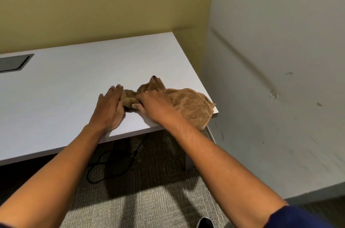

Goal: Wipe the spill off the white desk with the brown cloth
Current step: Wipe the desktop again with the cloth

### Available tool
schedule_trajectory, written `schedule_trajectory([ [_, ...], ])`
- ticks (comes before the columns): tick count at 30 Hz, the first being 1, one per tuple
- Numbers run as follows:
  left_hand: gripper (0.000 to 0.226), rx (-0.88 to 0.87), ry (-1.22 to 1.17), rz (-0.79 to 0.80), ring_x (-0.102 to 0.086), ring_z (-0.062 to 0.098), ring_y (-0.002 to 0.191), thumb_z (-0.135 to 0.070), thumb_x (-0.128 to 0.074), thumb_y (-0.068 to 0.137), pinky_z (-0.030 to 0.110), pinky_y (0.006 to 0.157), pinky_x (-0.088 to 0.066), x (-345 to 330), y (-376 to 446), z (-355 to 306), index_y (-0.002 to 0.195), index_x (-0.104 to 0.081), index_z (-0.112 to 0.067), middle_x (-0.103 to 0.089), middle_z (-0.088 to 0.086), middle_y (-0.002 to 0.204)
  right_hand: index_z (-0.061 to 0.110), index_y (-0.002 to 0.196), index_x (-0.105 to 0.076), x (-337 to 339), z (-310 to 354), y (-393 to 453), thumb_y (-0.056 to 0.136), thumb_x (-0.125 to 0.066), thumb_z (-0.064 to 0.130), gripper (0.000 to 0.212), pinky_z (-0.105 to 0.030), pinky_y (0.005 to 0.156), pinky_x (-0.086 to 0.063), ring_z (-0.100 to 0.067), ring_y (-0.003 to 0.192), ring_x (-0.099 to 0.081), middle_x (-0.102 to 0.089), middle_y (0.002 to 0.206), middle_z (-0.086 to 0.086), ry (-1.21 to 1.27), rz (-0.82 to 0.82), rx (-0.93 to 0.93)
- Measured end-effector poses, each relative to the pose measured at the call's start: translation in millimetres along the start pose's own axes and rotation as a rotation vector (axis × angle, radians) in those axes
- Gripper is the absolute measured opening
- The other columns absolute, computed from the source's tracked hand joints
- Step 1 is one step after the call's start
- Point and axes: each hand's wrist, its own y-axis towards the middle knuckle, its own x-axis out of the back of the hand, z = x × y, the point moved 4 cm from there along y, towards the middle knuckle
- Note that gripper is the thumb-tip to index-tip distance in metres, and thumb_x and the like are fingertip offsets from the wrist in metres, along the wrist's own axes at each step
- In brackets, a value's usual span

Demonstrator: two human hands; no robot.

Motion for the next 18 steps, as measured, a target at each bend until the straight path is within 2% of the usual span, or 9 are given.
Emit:
schedule_trajectory([
  [1, 0.059, 0.000, 0.002, 0.004, -0.021, 0.030, 0.150, -0.027, -0.028, 0.093, 0.054, 0.119, -0.010, 0.2, 0.1, -0.6, 0.148, -0.037, -0.009, -0.035, 0.011, 0.158, 0.022, 0.118, -0.067, 0.5, 5.5, -6.9, 0.102, -0.047, 0.045, 0.035, -0.038, 0.081, -0.051, -0.025, 0.097, -0.066, -0.072, 0.106, -0.005, -0.010, -0.006, 0.016],
  [3, 0.037, -0.030, 0.020, -0.008, -0.040, 0.035, 0.132, -0.028, -0.031, 0.093, 0.059, 0.110, -0.025, 1.7, 0.3, -3.5, 0.120, -0.052, -0.012, -0.053, 0.009, 0.132, 0.021, 0.114, -0.067, 0.1, 13.4, -19.9, 0.101, -0.047, 0.046, 0.034, -0.036, 0.076, -0.047, -0.024, 0.095, -0.067, -0.072, 0.104, -0.004, -0.004, -0.020, 0.032],
  [4, 0.030, -0.045, 0.043, -0.019, -0.044, 0.036, 0.121, -0.030, -0.032, 0.090, 0.061, 0.105, -0.031, 2.2, 0.8, -3.5, 0.107, -0.050, -0.013, -0.054, 0.008, 0.118, 0.021, 0.112, -0.067, 0.7, 16.6, -25.8, 0.101, -0.047, 0.046, 0.034, -0.036, 0.074, -0.046, -0.025, 0.094, -0.067, -0.072, 0.104, -0.004, 0.010, -0.024, 0.034],
  [5, 0.032, -0.052, 0.072, -0.020, -0.045, 0.038, 0.118, -0.033, -0.033, 0.088, 0.061, 0.101, -0.034, 2.9, 0.7, -3.7, 0.106, -0.049, -0.012, -0.053, 0.009, 0.116, 0.020, 0.112, -0.068, 0.8, 18.7, -30.8, 0.101, -0.047, 0.047, 0.035, -0.035, 0.073, -0.044, -0.025, 0.095, -0.067, -0.072, 0.104, -0.005, 0.023, -0.031, 0.035],
  [8, 0.057, -0.039, 0.095, -0.038, -0.031, 0.038, 0.143, -0.033, -0.033, 0.091, 0.059, 0.113, -0.024, 4.8, -4.0, -1.0, 0.140, -0.042, -0.004, -0.046, 0.017, 0.147, 0.020, 0.113, -0.069, 2.2, 23.0, -47.1, 0.102, -0.045, 0.046, 0.037, -0.035, 0.072, -0.039, -0.028, 0.096, -0.065, -0.072, 0.107, -0.006, 0.072, -0.063, 0.034],
  [9, 0.060, -0.038, 0.094, -0.056, -0.027, 0.036, 0.147, -0.031, -0.029, 0.092, 0.056, 0.116, -0.021, 6.1, -7.3, -1.4, 0.145, -0.038, -0.004, -0.041, 0.017, 0.152, 0.020, 0.112, -0.069, 3.0, 25.0, -53.3, 0.102, -0.044, 0.045, 0.037, -0.035, 0.073, -0.040, -0.028, 0.095, -0.065, -0.072, 0.106, -0.005, 0.097, -0.067, 0.033],
  [13, 0.058, -0.031, 0.014, -0.066, -0.021, 0.030, 0.151, -0.029, -0.026, 0.097, 0.046, 0.120, -0.016, 3.5, -20.6, -7.5, 0.150, -0.035, -0.005, -0.036, 0.014, 0.157, 0.020, 0.103, -0.070, 9.4, 21.8, -75.8, 0.102, -0.044, 0.047, 0.037, -0.035, 0.073, -0.047, -0.026, 0.086, -0.064, -0.073, 0.093, -0.004, 0.311, -0.034, -0.007],
  [16, 0.059, -0.018, -0.148, -0.072, -0.020, 0.025, 0.152, -0.031, -0.028, 0.097, 0.042, 0.122, -0.018, 2.6, -34.3, -15.1, 0.150, -0.037, -0.007, -0.036, 0.011, 0.158, 0.025, 0.104, -0.071, 15.9, 13.0, -90.3, 0.102, -0.047, 0.046, 0.032, -0.032, 0.079, -0.049, -0.014, 0.092, -0.065, -0.073, 0.098, 0.002, 0.662, 0.050, -0.076],
  [18, 0.060, 0.018, -0.319, -0.118, -0.023, 0.023, 0.151, -0.033, -0.029, 0.095, 0.044, 0.121, -0.025, 6.1, -45.5, -22.3, 0.147, -0.044, -0.007, -0.042, 0.010, 0.154, 0.030, 0.099, -0.070, 18.9, 9.6, -101.4, 0.103, -0.049, 0.038, 0.023, -0.021, 0.079, -0.048, -0.002, 0.090, -0.065, -0.072, 0.093, 0.012, 0.941, 0.075, -0.122],
])
